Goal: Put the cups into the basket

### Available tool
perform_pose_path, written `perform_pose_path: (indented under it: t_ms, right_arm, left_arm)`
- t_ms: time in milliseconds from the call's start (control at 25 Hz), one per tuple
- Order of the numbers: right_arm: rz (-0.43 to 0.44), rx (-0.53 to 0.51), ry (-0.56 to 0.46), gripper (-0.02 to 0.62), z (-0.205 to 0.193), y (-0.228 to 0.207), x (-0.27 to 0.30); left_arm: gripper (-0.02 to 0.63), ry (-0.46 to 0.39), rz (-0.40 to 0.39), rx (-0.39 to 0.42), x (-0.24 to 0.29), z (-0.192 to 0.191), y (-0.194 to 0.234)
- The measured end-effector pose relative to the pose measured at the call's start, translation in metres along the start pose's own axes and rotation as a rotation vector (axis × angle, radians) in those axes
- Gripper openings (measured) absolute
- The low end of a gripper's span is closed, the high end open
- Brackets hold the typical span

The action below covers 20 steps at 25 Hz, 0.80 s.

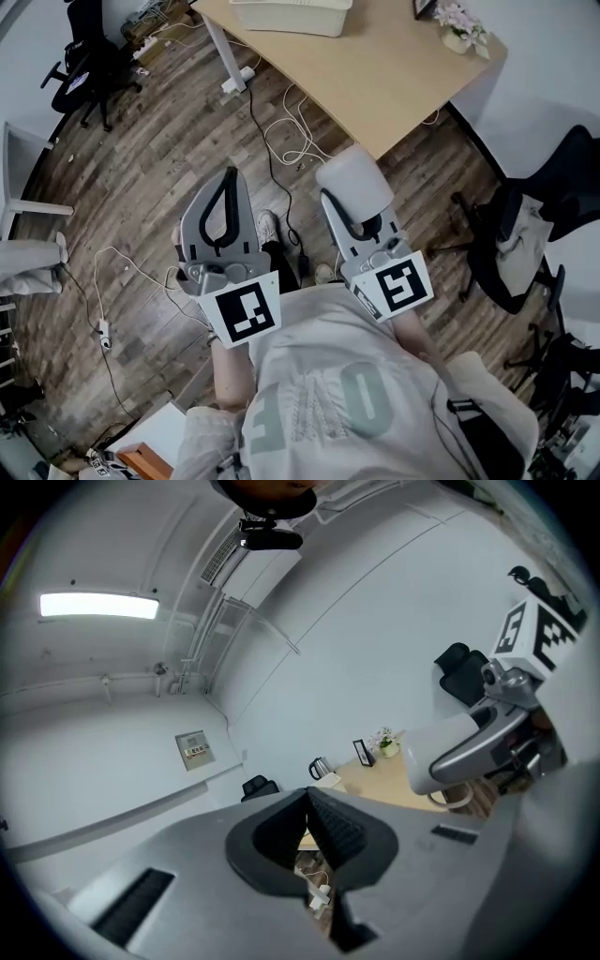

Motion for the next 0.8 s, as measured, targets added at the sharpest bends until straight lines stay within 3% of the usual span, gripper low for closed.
perform_pose_path:
  t_ms: [160, 600, 800]
  right_arm:
    - [-0.029, -0.028, 0.005, 0.040, -0.008, -0.009, 0.048]
    - [-0.137, -0.080, 0.022, 0.040, -0.017, -0.015, 0.218]
    - [-0.194, -0.042, 0.046, 0.040, -0.027, -0.014, 0.261]
  left_arm:
    - [0.009, -0.036, -0.020, -0.018, 0.035, -0.031, 0.026]
    - [0.009, -0.129, -0.070, -0.089, 0.131, -0.126, 0.145]
    - [0.009, -0.143, -0.108, -0.143, 0.160, -0.158, 0.184]
Point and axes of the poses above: the fingertips, and each gripper's own axes: x forward along the fingers, y to its left, z out of its top, the point moved 7 cm from there along -x, backward along the fingers, and after that the axes turned 13 degrees about -y, right-handed, at the moved point
